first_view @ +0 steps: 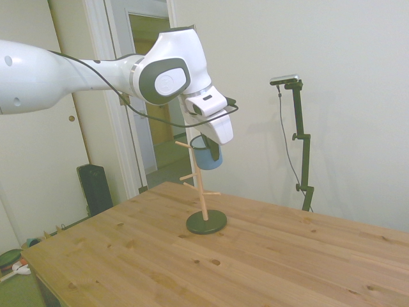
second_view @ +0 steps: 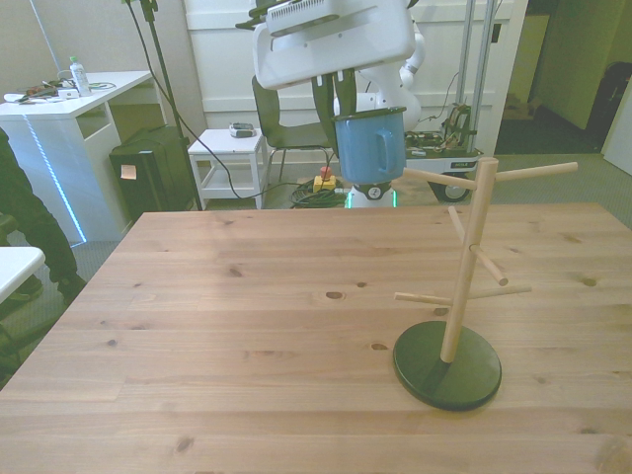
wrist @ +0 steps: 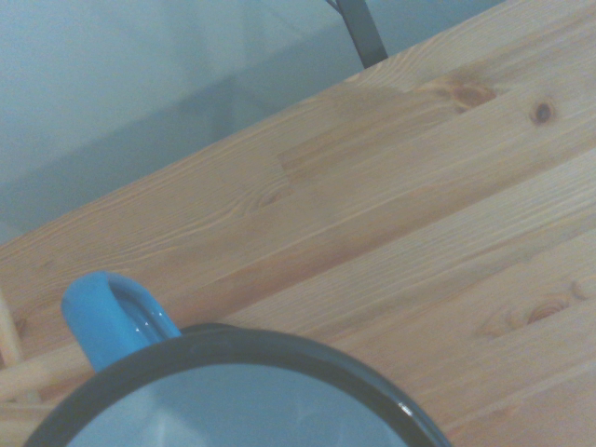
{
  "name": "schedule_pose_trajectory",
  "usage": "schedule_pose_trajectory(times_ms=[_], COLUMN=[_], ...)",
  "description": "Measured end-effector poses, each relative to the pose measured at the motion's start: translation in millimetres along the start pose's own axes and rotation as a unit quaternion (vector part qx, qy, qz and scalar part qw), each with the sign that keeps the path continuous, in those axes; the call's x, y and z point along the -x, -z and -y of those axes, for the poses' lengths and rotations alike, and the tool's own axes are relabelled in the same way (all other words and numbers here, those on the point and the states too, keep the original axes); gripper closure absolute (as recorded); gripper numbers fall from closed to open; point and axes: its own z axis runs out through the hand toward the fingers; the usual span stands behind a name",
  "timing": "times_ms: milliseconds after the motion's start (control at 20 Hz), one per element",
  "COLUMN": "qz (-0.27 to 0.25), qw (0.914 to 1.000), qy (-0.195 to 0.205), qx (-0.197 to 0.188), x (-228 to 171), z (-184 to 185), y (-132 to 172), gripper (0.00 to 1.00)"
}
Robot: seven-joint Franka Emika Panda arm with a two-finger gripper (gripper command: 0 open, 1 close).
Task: Hang the mug
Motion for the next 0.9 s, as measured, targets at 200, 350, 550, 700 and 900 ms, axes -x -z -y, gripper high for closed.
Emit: schedule_pose_trajectory(times_ms=[200,350,550,700,900], qz=[0.000,-0.001,-0.006,-0.006,-0.010], qw=[0.9999,0.9999,0.9998,0.9996,0.9992], qy=[0.003,0.004,0.013,0.018,0.024], qx=[0.010,0.011,0.017,0.022,0.029], x=[4,5,19,33,47], z=[4,5,15,24,32], y=[-10,-12,-15,-21,-27], gripper=[1.00,1.00,1.00,1.00,1.00])
